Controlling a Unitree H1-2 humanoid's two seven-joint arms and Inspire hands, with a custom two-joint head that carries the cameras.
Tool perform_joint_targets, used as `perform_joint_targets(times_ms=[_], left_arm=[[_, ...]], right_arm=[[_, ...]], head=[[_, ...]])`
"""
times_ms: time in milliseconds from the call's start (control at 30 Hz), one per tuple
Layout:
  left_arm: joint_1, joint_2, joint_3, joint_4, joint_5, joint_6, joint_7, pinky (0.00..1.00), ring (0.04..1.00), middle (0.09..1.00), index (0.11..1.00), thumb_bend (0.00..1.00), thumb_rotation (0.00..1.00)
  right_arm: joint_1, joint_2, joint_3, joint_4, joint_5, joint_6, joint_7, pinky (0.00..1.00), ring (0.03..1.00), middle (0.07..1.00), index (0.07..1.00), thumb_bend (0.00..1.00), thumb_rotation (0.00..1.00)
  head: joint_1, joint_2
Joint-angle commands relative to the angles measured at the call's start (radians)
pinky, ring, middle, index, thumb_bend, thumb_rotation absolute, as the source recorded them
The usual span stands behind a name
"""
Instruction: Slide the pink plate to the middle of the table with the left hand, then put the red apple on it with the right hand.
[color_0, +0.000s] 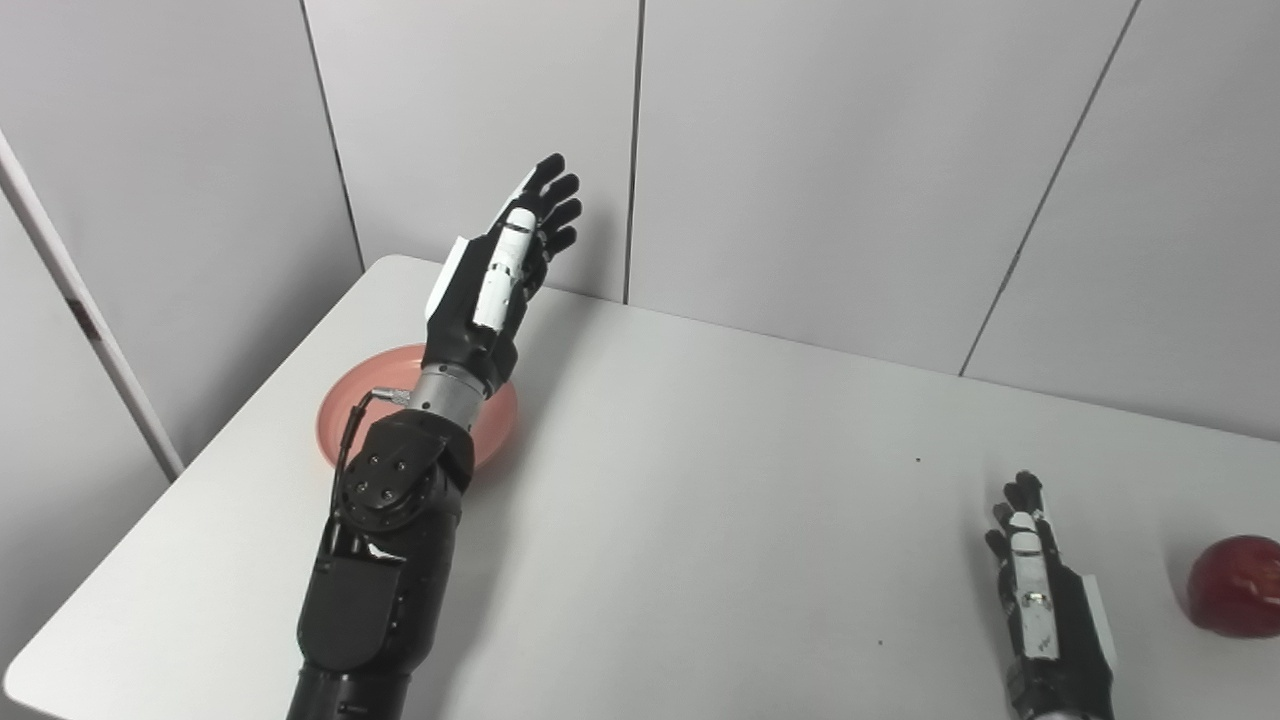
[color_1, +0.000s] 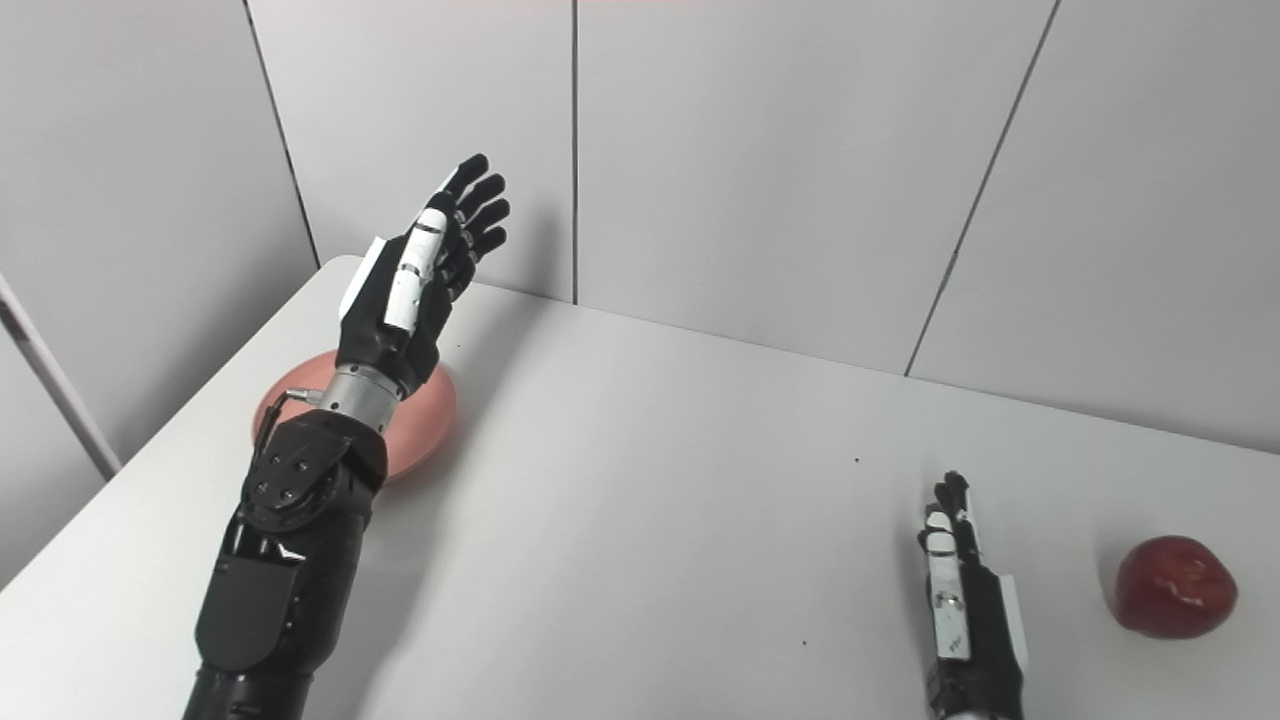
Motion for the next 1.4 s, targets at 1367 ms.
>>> perform_joint_targets(times_ms=[1367], left_arm=[[-0.041, 0.224, 0.199, 0.22, -0.095, -0.095, 0.019, 0.95, 0.963, 0.962, 0.938, 0.35, 1.0]], right_arm=[[-0.007, -0.017, -0.008, -0.037, 0.02, -0.02, 0.009, 1.0, 1.0, 1.0, 1.0, 0.1, 1.0]], head=[[0.036, 0.001]])
